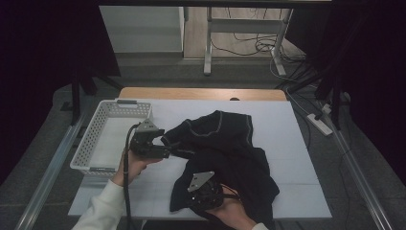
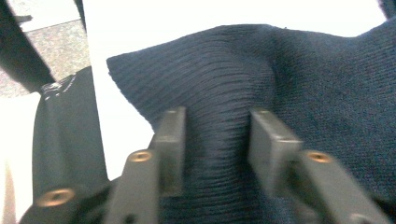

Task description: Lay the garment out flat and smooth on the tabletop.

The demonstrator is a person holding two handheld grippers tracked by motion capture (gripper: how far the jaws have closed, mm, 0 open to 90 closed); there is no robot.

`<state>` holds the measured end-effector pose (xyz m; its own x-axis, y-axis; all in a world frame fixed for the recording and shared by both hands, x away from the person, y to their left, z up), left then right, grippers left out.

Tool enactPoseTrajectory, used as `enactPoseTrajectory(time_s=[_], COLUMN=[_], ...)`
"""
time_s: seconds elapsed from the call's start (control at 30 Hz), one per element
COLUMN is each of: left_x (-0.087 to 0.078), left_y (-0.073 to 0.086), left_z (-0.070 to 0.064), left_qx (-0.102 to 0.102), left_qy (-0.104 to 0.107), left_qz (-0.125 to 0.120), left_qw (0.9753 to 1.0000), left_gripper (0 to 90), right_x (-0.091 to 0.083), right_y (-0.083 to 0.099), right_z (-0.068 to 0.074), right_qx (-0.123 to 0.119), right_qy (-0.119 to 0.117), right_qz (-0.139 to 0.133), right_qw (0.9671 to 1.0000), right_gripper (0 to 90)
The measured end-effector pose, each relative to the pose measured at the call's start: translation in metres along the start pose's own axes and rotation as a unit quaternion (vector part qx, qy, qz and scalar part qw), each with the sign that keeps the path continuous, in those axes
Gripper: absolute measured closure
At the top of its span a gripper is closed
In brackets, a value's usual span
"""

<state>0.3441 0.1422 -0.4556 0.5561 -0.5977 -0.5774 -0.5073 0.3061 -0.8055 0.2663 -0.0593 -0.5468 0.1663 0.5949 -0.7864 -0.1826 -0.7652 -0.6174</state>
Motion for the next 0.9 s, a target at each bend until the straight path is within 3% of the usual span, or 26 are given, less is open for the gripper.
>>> enactPoseTrajectory(time_s=[0.1,0.2,0.47,0.57,0.9], left_x=[0.000,-0.001,-0.003,-0.003,-0.003], left_y=[0.000,0.000,0.000,-0.001,0.000], left_z=[0.001,0.001,0.000,-0.002,0.000], left_qx=[-0.001,-0.001,0.002,0.004,-0.001], left_qy=[-0.001,-0.002,-0.003,-0.002,-0.003], left_qz=[0.001,-0.001,-0.003,-0.003,-0.003], left_qw=[1.0000,1.0000,1.0000,1.0000,1.0000], left_gripper=[19.6,19.7,19.8,19.7,19.7], right_x=[-0.001,-0.003,-0.017,-0.028,-0.047], right_y=[0.001,0.002,0.016,0.027,0.043], right_z=[0.001,0.004,0.018,0.021,0.031], right_qx=[-0.012,-0.016,-0.008,0.007,0.004], right_qy=[-0.002,-0.003,-0.030,-0.042,-0.044], right_qz=[-0.002,-0.002,0.001,0.000,0.007], right_qw=[0.9999,0.9999,0.9995,0.9991,0.9990], right_gripper=[72.4,75.6,75.9,76.0,76.2])
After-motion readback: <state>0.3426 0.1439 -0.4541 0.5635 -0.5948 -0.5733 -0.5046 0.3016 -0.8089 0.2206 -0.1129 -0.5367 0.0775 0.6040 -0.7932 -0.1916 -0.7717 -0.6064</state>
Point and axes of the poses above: each handheld gripper's, and its own axes: x roughly forward along the jaws, y roughly out of its underside, z roughly to its left, the point moved 3 cm from there along x, roughly forward along the jaws
